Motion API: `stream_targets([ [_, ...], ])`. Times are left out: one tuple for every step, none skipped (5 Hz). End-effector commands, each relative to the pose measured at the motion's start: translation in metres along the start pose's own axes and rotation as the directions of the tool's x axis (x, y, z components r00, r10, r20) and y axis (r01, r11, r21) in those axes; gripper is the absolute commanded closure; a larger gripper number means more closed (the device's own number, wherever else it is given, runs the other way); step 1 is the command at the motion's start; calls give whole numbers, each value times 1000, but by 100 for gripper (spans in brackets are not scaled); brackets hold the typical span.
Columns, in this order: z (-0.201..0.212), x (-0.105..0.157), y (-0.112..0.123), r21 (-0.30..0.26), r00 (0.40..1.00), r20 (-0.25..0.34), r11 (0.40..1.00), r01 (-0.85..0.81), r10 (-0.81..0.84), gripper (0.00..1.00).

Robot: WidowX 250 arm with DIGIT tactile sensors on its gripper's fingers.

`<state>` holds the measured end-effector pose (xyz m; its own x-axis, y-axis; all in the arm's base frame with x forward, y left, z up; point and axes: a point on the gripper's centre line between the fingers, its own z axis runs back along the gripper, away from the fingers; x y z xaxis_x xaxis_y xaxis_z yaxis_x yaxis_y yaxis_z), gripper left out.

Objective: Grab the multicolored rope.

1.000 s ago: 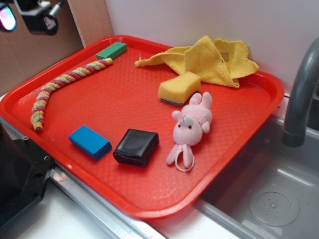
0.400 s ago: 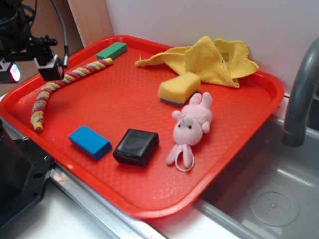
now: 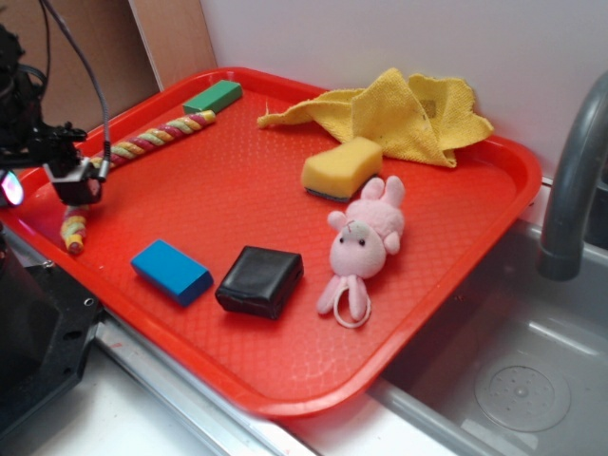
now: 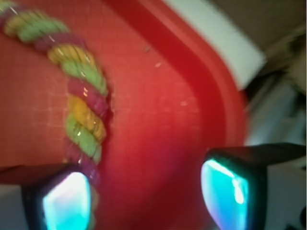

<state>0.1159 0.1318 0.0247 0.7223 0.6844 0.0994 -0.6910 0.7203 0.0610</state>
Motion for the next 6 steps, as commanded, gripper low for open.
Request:
stream_targets([
  [-18, -52, 36, -15, 998, -23, 998, 53, -54, 0],
  [-10, -54, 26, -25, 997, -6, 997, 75, -75, 0],
  [0, -66, 30, -50, 996, 11, 995, 86, -85, 0],
  [-5, -77, 39, -64, 993, -41, 992, 112, -115, 0],
  [-2, -75, 44, -70, 975, -69, 976, 207, -212, 0],
  [-2, -75, 44, -70, 975, -69, 976, 207, -212, 0],
])
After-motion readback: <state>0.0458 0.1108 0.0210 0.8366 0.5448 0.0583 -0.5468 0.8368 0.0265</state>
